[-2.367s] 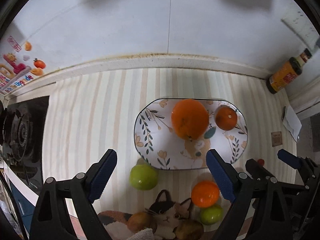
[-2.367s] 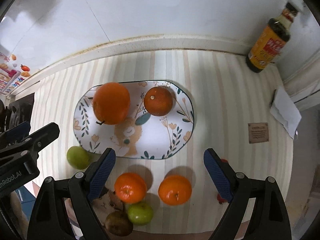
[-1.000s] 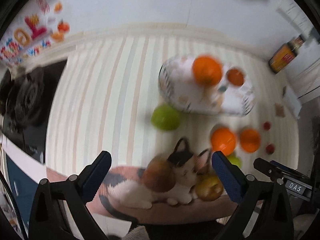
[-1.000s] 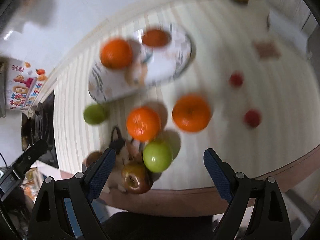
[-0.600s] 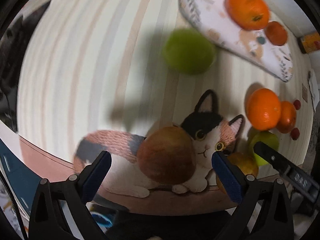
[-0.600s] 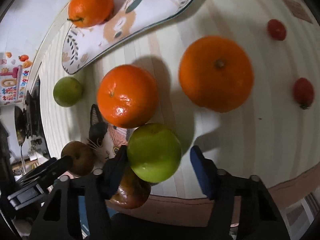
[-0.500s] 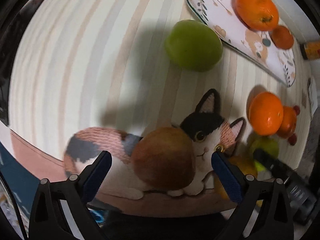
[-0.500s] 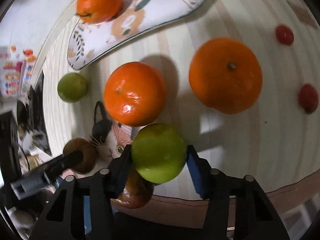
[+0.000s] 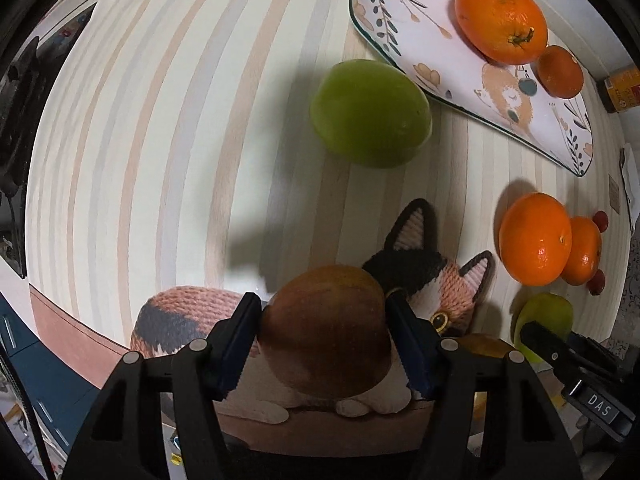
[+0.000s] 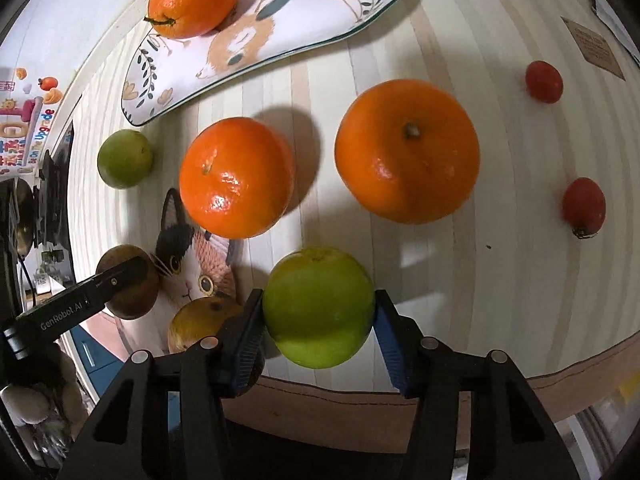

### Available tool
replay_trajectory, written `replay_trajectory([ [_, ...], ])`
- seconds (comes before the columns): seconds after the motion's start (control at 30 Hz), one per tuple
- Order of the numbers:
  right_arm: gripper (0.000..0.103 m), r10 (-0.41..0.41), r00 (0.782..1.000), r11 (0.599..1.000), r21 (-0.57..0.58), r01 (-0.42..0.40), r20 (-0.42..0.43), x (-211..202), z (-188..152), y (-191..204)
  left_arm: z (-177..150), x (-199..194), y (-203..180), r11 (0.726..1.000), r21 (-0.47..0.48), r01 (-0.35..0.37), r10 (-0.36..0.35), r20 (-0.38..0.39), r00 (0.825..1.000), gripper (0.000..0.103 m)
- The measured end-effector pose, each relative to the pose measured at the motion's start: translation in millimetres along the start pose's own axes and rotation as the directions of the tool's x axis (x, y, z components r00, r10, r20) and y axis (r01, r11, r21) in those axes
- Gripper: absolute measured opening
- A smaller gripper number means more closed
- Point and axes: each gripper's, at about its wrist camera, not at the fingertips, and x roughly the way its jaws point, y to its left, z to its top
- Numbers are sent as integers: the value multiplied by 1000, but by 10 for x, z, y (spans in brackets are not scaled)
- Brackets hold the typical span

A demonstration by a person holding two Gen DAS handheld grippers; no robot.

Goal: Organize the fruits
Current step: 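Grasp a brown apple with the left tool while the right tool grasps a green apple, then lower both apples onto the floral plate and open both tools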

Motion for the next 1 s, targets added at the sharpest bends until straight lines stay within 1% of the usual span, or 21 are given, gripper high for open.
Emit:
replay_trajectory([
  [0.07,56,9,1000,1000,2,-9,-11,21,24,6,-7,-11,-3,1000,-1,-5,5,7,1000,62],
  [0.17,56,-6,1000,1000,-20,6,1,2,-10,45,-94,14,-10,1000,3,-5,5,20,1000,61],
  [0.23,56,-16,1000,999,-29,17,17,3,-36,97,-9,8,-14,1000,13,-5,4,21,1000,61],
  [0.27,56,-19,999,999,-34,20,26,-7,-42,116,-16,-9,-19,1000,14,-4,3,26,1000,60],
  [0.33,56,-18,999,999,-39,19,36,-48,-35,144,-96,-103,-43,1000,26,-6,5,46,999,60],
  [0.53,56,0,996,997,-76,7,93,-360,13,231,-121,-414,-204,998,65,8,-15,103,995,56],
  [0.57,56,3,995,997,-83,5,103,-412,29,250,-112,-467,-249,997,81,1,-10,117,993,53],
  [0.63,56,8,992,995,-101,6,129,-539,78,304,-102,-539,-319,995,102,-9,-5,129,992,44],
  [0.67,56,10,990,994,-107,4,139,-590,102,323,-90,-558,-348,994,111,-3,-10,124,992,34],
  [0.7,56,17,989,994,-114,0,148,-649,129,341,-65,-562,-365,992,123,5,-20,117,993,27],
  [0.73,56,22,987,993,-120,-3,157,-708,166,361,-25,-575,-420,989,146,10,-26,104,994,28],
  [0.83,56,20,984,992,-126,3,179,-784,237,403,31,-498,-482,981,192,0,-21,110,994,39],
  [0.9,56,25,984,993,-121,-3,179,-807,300,389,154,-424,-494,982,189,16,-32,79,996,55],
  [0.93,56,27,985,993,-118,-7,173,-808,333,380,183,-390,-499,983,185,21,-33,65,997,58],
  [0.97,56,31,985,994,-112,-13,168,-808,358,367,258,-362,-508,982,186,19,-30,58,998,65],
  [1.0,56,34,986,994,-109,-16,165,-793,351,382,271,-322,-521,983,185,20,-30,51,998,67],
])
